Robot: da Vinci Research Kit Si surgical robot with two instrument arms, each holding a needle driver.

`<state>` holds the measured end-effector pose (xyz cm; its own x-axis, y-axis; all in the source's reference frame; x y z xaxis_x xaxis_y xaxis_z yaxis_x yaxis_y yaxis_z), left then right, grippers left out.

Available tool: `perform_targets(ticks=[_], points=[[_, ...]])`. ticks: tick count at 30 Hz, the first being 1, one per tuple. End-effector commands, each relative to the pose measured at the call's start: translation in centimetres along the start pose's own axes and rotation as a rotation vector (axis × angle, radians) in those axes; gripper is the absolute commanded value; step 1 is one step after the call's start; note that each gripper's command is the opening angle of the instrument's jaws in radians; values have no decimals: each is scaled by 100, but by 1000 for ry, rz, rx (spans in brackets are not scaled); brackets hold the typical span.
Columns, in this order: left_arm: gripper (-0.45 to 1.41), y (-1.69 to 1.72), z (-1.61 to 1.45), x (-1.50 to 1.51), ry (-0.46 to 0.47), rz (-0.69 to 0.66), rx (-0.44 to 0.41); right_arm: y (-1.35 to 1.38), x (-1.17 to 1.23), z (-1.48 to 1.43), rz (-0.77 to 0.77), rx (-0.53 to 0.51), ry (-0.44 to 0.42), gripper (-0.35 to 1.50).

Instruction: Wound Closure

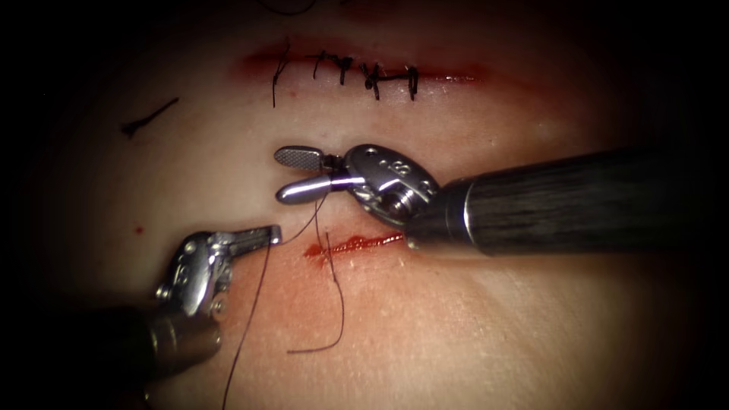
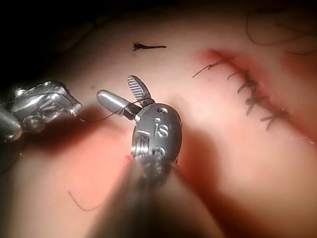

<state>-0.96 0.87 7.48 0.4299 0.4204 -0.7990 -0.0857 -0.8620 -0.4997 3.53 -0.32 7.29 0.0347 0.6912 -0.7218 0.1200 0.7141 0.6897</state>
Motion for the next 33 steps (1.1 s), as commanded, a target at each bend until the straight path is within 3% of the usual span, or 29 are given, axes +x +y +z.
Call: perform_targets(ticks=[1, 10, 18, 33], points=[[-45, 0, -1, -10, -4, -1, 1, -4, -8, 2, -1, 34, -1, 93], [-45, -1, -6, -17, -12, -12, 1, -10, -18, -3, -14, 159, -4, 91], [-45, -4, -4, -20, -26, -17, 0, -21, -46, 1, -24, 281, -90, 86], [-45, 0, -10, -47, -50, -38, -5, -30, -24, -2, -8, 296, -76, 81]])
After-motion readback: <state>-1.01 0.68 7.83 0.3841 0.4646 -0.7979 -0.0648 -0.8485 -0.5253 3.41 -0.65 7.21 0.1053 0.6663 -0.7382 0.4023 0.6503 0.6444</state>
